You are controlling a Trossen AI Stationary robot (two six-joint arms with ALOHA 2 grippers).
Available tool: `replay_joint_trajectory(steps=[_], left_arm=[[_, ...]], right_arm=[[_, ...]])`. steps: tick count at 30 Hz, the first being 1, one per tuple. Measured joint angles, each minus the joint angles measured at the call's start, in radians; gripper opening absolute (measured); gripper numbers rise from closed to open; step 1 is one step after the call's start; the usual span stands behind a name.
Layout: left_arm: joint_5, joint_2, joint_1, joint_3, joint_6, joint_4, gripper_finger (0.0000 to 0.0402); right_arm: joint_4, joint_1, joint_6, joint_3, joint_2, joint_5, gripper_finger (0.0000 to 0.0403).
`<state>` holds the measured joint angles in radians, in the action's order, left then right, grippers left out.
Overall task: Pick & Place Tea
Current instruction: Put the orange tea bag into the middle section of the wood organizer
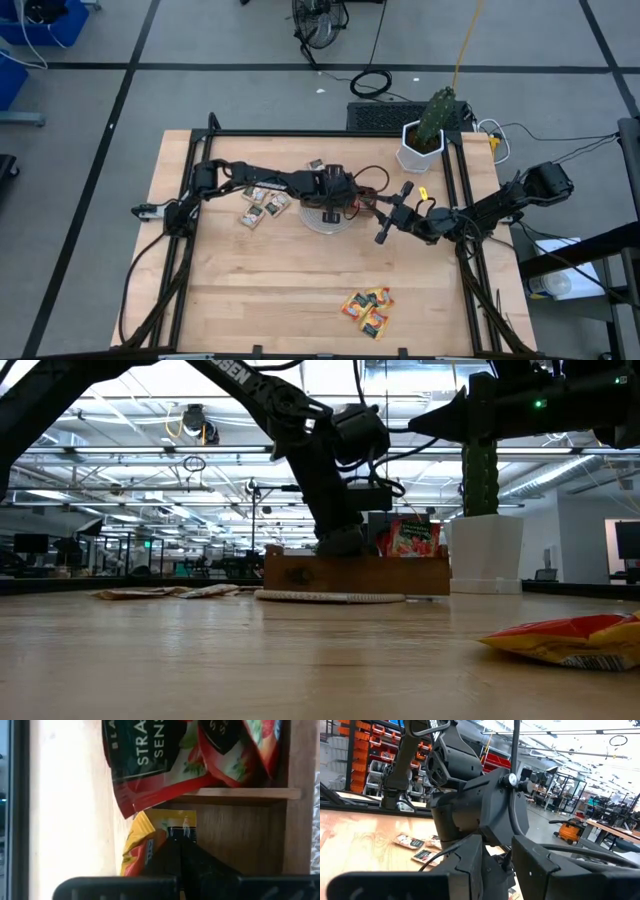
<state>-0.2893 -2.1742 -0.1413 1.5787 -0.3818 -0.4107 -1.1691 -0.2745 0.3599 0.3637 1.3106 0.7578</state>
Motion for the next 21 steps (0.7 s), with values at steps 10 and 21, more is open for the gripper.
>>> replay_joint_trajectory(steps=[10, 21], left_arm=[[-0.002, 0.001, 0.001, 0.000, 0.020, 0.000, 0.0004], [-0.008, 0.003, 0.035, 0.000, 0.009, -0.013, 0.0005]], right_arm=[[0.000, 0.000, 0.000, 0.000, 0.000, 0.000, 0.0093], [0.000, 0.000, 0.000, 0.000, 0.000, -0.001, 0.0093]])
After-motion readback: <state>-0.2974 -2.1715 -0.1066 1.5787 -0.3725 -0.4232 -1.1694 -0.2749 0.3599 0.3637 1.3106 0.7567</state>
